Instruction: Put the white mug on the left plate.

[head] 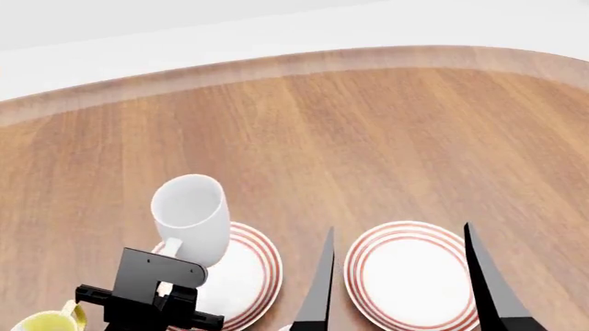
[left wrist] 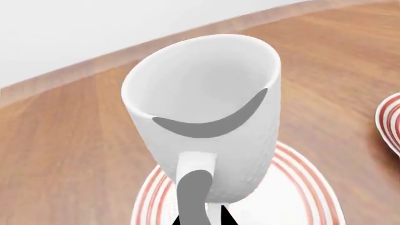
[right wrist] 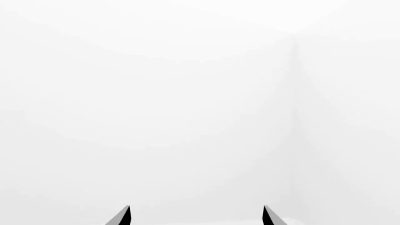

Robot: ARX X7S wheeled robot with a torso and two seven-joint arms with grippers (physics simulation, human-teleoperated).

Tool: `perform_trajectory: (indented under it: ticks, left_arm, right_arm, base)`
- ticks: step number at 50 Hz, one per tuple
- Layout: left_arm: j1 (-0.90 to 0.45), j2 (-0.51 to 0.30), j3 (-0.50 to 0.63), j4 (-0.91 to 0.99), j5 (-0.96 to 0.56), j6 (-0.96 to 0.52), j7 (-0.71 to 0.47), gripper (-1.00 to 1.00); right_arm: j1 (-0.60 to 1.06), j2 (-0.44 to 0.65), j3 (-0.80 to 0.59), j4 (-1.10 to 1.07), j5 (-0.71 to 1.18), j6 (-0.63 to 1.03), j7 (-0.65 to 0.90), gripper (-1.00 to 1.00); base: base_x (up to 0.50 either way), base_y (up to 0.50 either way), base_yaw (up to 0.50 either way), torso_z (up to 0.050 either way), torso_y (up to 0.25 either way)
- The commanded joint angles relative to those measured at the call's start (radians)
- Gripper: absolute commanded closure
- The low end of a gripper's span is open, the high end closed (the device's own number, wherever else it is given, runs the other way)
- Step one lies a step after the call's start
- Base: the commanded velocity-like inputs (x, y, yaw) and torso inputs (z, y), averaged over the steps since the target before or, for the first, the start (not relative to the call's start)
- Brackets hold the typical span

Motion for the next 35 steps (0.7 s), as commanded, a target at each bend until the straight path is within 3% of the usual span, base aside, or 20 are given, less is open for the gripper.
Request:
perform_trajectory:
  ticks: [1,18,35]
  left_arm:
    - [-0.003,0.007,0.017,-0.026,0.002,0.026,-0.001,1.0]
    - [-0.006,0.022,0.035,-0.116,-0.002,0.078,-0.004,1.0]
    - [-0.098,0.076,0.046,-0.407,-0.016,0.229,0.004,1.0]
  right_arm:
    - [-0.001,0.0,0.001,0.0,0.001,-0.003,0.001,-1.0]
    - [-0.001,0.0,0.003,0.0,0.002,-0.004,-0.001,-1.0]
    - [-0.004,0.0,0.005,0.0,0.003,-0.007,-0.001,-1.0]
  base:
    - [0.0,0.0,0.0,0.0,0.0]
    - [0.0,0.0,0.0,0.0,0.001]
    - [0.0,0.0,0.0,0.0,0.0]
